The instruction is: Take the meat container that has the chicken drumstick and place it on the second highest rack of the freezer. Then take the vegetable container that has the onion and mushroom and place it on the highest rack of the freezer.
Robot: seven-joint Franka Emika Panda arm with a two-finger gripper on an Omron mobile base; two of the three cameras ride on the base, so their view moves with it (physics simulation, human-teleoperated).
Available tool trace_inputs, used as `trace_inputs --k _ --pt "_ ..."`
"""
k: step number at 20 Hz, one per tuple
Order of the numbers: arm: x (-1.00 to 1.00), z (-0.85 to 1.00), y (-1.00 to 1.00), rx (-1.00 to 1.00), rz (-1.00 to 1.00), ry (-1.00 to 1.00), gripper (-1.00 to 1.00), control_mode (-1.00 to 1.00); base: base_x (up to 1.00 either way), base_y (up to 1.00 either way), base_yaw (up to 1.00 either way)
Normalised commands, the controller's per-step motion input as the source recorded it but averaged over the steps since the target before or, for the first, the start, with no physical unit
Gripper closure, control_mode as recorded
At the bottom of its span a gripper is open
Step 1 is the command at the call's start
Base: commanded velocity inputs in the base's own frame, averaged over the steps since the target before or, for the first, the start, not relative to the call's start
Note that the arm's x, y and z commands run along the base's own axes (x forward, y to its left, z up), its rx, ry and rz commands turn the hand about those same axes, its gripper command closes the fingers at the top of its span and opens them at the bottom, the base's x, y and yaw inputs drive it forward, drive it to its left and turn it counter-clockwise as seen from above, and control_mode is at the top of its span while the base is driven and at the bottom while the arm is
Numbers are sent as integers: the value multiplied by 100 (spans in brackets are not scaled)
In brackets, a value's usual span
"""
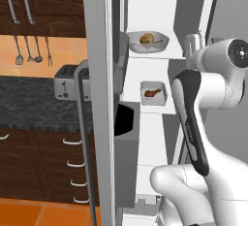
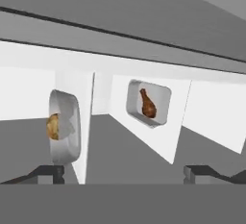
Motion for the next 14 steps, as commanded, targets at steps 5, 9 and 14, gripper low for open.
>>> trace_inputs --k 5,9,14 --pt "-100 0 0 0 0 34 -100 -100 0 0 0" --pt "-98 0 0 0 0 36 -100 -100 0 0 0" --pt "-24 -22 0 -1 1 15 -100 -100 0 0 0"
